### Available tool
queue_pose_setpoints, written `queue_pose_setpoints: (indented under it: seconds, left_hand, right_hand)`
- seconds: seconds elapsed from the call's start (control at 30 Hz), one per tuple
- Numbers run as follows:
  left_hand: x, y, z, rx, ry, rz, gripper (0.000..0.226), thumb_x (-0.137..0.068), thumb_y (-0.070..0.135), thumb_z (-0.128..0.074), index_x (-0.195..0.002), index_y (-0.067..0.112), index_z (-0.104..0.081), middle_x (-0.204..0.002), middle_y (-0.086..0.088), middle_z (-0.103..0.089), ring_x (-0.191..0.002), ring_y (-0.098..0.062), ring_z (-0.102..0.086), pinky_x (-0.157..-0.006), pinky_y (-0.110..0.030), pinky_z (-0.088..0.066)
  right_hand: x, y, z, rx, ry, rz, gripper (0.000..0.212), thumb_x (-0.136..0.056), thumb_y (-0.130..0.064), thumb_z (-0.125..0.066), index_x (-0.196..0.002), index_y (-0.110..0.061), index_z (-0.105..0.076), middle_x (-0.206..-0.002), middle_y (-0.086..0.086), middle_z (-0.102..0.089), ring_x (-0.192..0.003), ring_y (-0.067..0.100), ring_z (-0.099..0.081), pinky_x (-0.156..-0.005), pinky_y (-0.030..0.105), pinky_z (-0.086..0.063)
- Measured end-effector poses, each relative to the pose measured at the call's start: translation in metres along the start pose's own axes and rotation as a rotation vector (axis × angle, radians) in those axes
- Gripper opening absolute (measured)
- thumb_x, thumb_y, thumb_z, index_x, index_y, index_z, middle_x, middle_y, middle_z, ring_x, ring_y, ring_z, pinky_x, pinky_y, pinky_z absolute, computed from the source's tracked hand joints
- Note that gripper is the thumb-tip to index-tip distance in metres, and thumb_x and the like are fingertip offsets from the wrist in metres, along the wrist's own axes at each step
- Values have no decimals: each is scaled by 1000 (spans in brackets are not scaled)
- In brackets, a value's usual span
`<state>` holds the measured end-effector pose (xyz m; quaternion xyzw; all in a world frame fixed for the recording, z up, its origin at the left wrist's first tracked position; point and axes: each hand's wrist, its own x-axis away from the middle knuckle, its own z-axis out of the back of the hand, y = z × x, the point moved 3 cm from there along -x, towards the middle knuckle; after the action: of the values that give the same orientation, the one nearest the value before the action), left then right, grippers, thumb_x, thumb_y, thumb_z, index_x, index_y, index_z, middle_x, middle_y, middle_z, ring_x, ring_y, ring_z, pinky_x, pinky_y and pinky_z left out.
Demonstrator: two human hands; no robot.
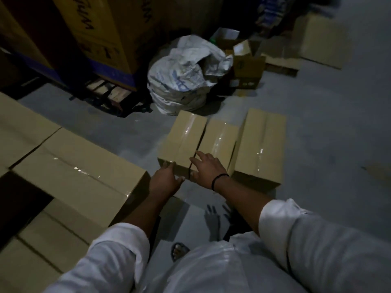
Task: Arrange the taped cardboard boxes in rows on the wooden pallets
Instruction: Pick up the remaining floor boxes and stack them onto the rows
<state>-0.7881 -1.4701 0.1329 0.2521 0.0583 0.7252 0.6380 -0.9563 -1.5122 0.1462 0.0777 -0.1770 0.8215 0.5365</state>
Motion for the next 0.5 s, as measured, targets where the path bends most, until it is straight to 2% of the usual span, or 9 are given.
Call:
queue_pose_setpoints:
  seconds: [0.2,0.37,0.5]
  left_hand:
    - [-13,72,-16,-27,-47,-128,76,-94,47,-69,-157,20,-37,-165,-9,-32,-142,-28,-45,-108,-41,-45]
    - [-23,113,-34,-43,-99,-236,76,-93,50,-69,-156,20,-38,-163,-9,-35,-142,-29,-45,-109,-44,-47]
    - [-27,139,-47,-75,-130,-249,76,-93,49,-69,-157,21,-37,-164,-8,-34,-144,-28,-43,-111,-46,-45]
  right_hand:
    - [43,69,13,-65,69,-247,62,-100,-42,-52,-156,-25,-33,-167,7,-19,-144,35,-30,-114,48,-33]
    - [76,121,13,-122,103,-385,61,-100,-42,-53,-155,-23,-35,-165,9,-23,-143,35,-32,-114,49,-34]
    - [96,159,9,-175,132,-473,61,-100,-42,-53,-155,-23,-35,-165,9,-23,-142,35,-34,-114,47,-35]
